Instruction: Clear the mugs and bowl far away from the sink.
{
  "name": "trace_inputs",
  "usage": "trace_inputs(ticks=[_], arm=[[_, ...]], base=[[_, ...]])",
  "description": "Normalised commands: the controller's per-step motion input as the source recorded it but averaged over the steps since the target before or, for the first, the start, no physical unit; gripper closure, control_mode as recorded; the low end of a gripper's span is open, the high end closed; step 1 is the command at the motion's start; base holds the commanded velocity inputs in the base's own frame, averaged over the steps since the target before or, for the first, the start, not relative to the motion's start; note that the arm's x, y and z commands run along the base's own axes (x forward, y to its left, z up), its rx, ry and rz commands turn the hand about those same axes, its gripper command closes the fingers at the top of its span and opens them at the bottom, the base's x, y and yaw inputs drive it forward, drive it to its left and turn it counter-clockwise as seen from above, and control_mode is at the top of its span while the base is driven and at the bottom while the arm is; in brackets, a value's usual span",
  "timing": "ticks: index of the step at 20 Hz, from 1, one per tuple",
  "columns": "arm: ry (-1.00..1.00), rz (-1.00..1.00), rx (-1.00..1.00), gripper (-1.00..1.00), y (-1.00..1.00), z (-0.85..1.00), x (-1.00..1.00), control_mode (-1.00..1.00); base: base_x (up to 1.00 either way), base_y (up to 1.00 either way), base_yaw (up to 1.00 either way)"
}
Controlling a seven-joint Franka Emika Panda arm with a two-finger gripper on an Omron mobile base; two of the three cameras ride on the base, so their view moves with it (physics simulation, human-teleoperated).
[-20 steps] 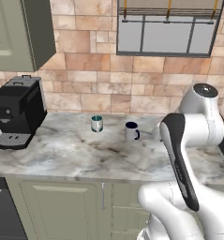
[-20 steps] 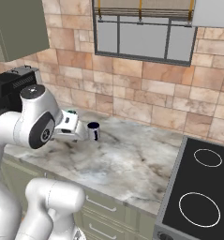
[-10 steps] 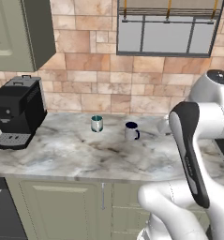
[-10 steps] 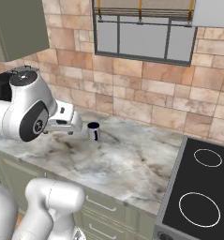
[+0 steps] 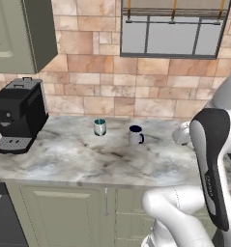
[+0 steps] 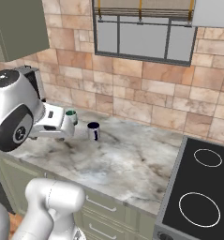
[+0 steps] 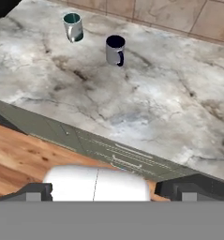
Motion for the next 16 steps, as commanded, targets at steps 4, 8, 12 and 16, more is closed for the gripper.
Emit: trace_inputs(ticks=[4,8,12,16], arm=[[0.0,0.0,0.0,-1.0,0.0,0.17,-0.15,-1.0],[-0.01,0.0,0.0,-1.0,0.0,0.15,0.0,-1.0],[-0.01,0.0,0.0,-1.0,0.0,0.07,0.0,1.0],[0.0,0.0,0.0,-1.0,0.0,0.0,0.0,1.0]], base=[[0.0,0.0,0.0],[0.0,0.0,0.0],[-0.04,-0.03,-0.09],[-0.09,-0.1,-0.52]])
